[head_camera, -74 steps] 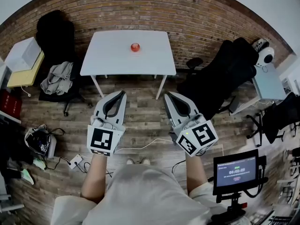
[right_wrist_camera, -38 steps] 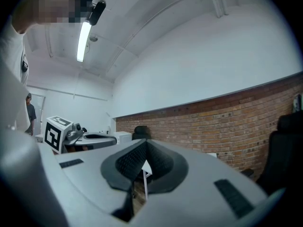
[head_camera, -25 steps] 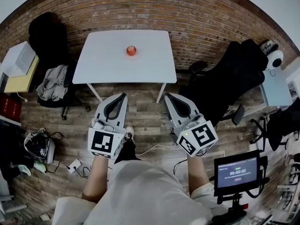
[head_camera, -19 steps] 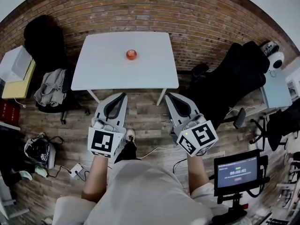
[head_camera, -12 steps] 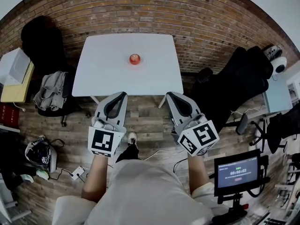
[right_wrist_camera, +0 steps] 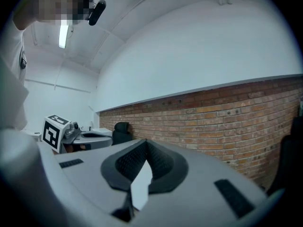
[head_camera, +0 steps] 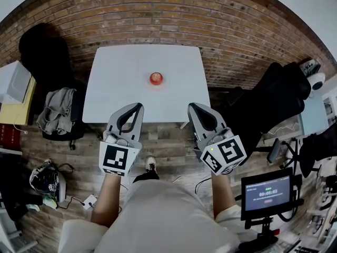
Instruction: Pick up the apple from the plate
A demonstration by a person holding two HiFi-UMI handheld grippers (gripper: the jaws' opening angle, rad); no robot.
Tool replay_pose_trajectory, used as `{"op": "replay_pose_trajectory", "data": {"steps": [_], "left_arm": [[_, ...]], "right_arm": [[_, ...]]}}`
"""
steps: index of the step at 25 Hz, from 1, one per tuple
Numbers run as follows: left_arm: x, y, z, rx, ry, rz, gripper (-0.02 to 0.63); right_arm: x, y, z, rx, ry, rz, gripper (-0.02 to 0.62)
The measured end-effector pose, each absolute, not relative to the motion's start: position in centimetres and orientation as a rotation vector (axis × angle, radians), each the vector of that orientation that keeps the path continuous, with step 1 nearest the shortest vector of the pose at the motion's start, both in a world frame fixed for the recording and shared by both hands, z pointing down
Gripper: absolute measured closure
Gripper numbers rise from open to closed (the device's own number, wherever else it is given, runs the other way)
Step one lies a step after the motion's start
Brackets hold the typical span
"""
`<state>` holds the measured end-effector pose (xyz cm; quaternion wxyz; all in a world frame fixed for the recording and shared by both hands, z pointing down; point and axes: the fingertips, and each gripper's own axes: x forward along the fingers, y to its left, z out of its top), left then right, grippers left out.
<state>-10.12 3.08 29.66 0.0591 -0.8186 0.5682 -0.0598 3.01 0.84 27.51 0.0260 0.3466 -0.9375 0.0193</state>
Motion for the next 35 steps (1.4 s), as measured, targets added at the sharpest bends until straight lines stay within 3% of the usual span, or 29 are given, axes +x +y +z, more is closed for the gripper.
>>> {"op": "replay_pose_trajectory", "data": {"steps": [32, 35], "left_arm": [[-12.5, -12.9, 35.2, -2.642, 1.511, -0.431, 0.597], [-12.1, -13.5, 36.1, -2.647, 1.496, -0.474, 0.569]], "right_arm": [[-0.8, -12.8, 32.6, 1.148, -2.813, 0.223, 0.594], [-0.4, -13.3, 33.0, 1.153, -2.811, 0.236, 0.594]]}}
